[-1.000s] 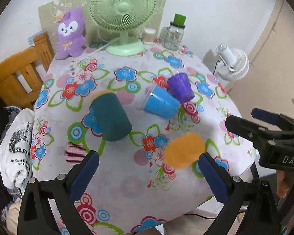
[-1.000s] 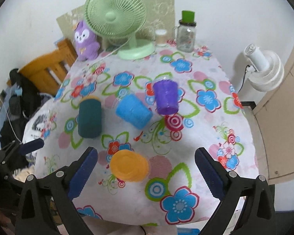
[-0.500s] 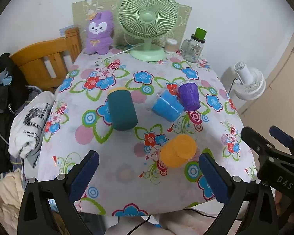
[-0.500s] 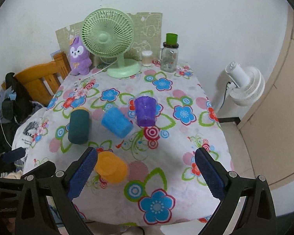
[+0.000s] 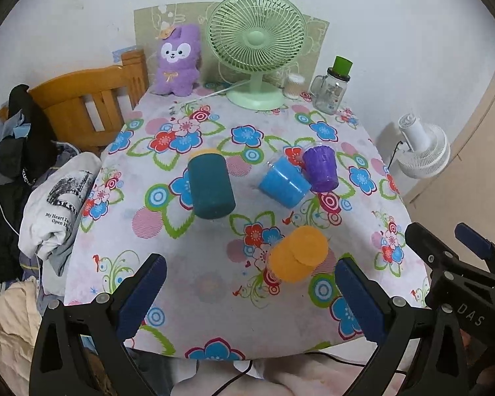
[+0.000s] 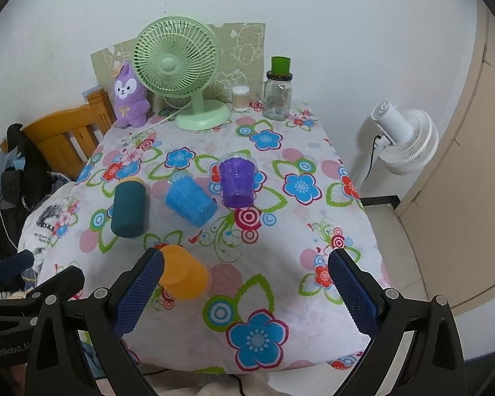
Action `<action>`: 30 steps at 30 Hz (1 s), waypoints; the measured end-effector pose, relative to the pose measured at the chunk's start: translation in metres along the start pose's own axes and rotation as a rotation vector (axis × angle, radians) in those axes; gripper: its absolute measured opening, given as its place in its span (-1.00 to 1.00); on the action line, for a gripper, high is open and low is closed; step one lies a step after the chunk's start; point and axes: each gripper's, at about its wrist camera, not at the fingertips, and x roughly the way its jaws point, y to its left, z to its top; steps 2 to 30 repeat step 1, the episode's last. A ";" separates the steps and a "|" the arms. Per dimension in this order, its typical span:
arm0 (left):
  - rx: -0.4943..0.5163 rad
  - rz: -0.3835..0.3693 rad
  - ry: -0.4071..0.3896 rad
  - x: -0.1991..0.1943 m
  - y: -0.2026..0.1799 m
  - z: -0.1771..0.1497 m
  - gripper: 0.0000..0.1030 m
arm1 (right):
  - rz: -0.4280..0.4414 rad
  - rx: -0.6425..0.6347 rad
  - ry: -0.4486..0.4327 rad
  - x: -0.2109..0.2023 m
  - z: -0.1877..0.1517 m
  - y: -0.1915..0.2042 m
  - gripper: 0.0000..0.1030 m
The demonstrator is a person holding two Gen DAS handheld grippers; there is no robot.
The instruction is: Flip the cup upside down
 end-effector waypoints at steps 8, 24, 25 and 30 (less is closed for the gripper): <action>0.002 0.000 -0.001 0.000 0.000 0.000 1.00 | 0.001 -0.001 -0.001 0.000 0.000 0.001 0.95; 0.002 0.000 -0.001 0.000 0.000 0.000 1.00 | 0.001 -0.001 -0.001 0.000 0.000 0.001 0.95; 0.002 0.000 -0.001 0.000 0.000 0.000 1.00 | 0.001 -0.001 -0.001 0.000 0.000 0.001 0.95; 0.002 0.000 -0.001 0.000 0.000 0.000 1.00 | 0.001 -0.001 -0.001 0.000 0.000 0.001 0.95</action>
